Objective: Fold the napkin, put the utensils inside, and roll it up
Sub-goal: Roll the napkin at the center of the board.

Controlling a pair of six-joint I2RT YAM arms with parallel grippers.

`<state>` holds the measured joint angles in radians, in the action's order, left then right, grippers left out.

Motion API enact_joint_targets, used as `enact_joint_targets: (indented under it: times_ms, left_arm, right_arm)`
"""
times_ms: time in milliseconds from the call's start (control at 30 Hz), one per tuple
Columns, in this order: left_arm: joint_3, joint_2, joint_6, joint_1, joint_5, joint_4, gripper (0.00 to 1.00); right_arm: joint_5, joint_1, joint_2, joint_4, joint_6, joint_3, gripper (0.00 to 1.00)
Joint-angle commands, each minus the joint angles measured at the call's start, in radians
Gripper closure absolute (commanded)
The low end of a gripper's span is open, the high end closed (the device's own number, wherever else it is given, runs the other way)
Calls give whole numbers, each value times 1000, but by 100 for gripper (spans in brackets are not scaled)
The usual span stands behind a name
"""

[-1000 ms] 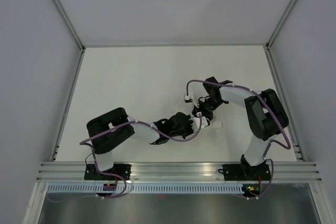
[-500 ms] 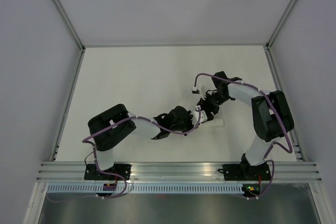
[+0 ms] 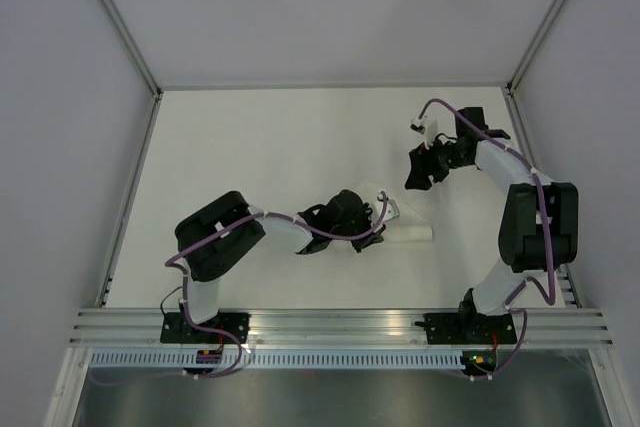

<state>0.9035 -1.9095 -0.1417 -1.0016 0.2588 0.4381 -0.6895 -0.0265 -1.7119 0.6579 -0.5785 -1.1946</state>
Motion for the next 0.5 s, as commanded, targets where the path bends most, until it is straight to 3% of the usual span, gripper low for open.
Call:
enact_joint_targets:
  times_ms: [0,200,467]
  left_arm:
    - [-6,-102,82,27,57,-320,98]
    - [49,-125,131,77,80,-426,98]
    - [126,-171,191,123,155,-578,98]
  right_arm:
    - [-94,98,54,-11,34,-68,30]
    - [-151,168,118,46,-50,-51,30]
    - [-176,157,336,57,-257,148,27]
